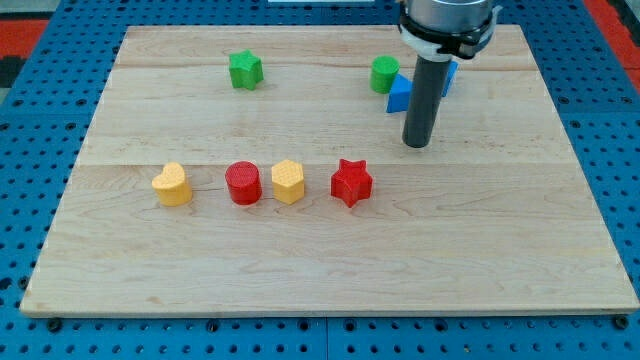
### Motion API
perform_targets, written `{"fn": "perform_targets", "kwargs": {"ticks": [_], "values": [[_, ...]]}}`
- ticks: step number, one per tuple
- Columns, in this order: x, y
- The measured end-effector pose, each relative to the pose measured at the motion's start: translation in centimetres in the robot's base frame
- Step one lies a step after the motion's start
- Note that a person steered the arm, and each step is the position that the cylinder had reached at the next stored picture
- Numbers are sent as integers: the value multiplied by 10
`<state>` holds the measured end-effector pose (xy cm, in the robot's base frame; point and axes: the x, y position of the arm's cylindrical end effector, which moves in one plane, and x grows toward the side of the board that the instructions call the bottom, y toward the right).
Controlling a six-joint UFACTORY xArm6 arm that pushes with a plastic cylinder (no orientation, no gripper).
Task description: Move the blue triangle parallel right to the green circle
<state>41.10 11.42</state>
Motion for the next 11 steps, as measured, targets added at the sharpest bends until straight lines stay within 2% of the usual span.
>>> {"fn": "perform_targets", "kwargs": {"ticks": [1,2,4,7,8,9,10,11], "values": [[-3,-41],[-34,-64],[-59,-10],[-71,-17],[-98,-9],[-103,-9],[-113,-17],[-121,-86]]}}
